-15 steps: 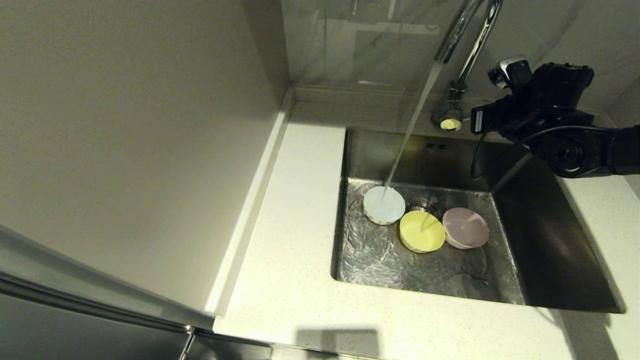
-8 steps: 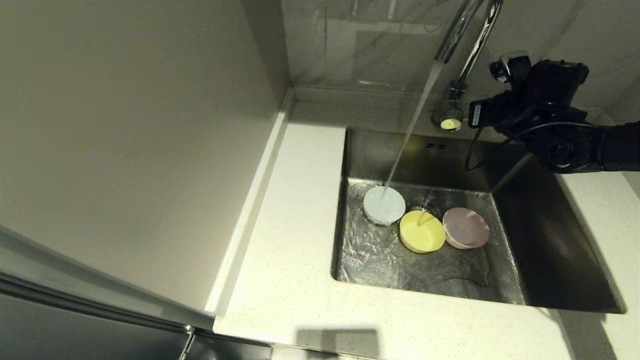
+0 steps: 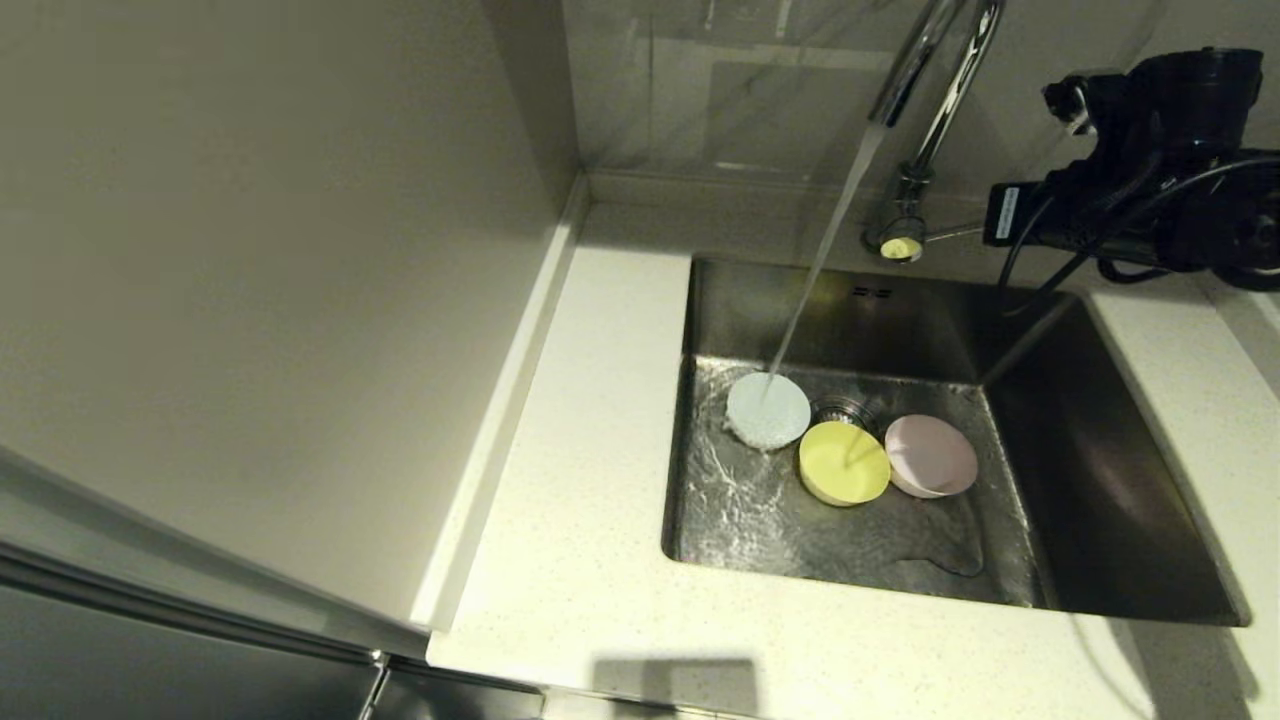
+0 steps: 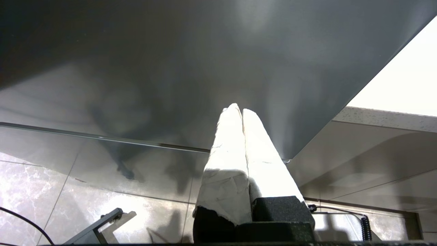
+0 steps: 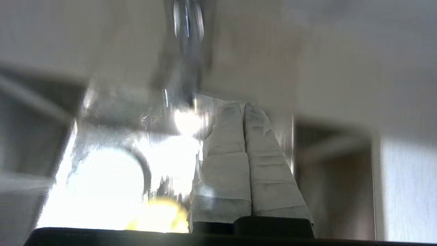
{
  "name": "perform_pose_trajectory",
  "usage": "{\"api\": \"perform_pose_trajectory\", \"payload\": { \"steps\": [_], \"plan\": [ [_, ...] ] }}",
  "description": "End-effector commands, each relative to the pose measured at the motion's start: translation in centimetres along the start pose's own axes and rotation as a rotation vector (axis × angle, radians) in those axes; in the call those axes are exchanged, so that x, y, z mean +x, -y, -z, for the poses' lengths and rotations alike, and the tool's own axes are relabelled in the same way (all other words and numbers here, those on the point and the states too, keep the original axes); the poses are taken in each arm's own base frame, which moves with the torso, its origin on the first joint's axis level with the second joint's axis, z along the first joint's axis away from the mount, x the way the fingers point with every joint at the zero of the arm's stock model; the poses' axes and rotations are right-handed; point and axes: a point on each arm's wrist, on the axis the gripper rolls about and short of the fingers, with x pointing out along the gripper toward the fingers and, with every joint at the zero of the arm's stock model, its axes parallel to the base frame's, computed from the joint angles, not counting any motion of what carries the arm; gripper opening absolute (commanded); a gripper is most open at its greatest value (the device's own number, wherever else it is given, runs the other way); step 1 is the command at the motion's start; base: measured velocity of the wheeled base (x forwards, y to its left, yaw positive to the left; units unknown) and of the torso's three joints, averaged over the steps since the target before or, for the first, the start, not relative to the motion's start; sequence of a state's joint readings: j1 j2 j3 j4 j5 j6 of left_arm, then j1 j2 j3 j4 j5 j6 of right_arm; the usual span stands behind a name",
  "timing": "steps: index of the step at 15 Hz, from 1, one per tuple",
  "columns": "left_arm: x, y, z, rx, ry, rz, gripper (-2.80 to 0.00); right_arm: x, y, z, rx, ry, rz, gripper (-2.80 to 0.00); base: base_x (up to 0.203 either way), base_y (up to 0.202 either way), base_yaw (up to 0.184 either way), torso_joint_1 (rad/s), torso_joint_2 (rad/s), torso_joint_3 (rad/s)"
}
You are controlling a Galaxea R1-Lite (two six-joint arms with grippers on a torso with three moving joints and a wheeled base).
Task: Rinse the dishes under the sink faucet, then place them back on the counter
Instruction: Turn off the faucet
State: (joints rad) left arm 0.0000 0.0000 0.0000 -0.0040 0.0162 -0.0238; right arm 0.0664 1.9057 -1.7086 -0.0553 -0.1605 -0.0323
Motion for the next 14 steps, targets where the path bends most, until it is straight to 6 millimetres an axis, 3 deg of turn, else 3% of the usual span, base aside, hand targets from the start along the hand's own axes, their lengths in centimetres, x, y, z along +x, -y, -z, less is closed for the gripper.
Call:
{"api": "perform_pose_trajectory", "payload": {
  "steps": [1, 3, 8, 14],
  "plan": [
    [0.0, 0.0, 0.0, -0.001, 0.002, -0.001, -2.8, -0.8, 0.2, 0.4, 0.003, -0.035, 0.012, -2.8, 0.0, 0.0, 0.0, 0.0, 0.0, 0.0],
    [0.0, 0.0, 0.0, -0.001, 0.002, -0.001, -2.8, -0.6, 0.1, 1.6, 0.021, -0.077, 0.015, -2.8, 0.0, 0.0, 0.0, 0.0, 0.0, 0.0],
    [0.0, 0.0, 0.0, -0.001, 0.002, -0.001, -2.8, 0.7, -0.1, 2.3, 0.028, -0.087, 0.012, -2.8, 0.0, 0.0, 0.0, 0.0, 0.0, 0.0],
    [0.0, 0.0, 0.0, -0.001, 0.002, -0.001, -2.8, 3.5, -0.6, 1.5, 0.073, -0.033, 0.016, -2.8, 0.0, 0.0, 0.0, 0.0, 0.0, 0.0]
  ]
}}
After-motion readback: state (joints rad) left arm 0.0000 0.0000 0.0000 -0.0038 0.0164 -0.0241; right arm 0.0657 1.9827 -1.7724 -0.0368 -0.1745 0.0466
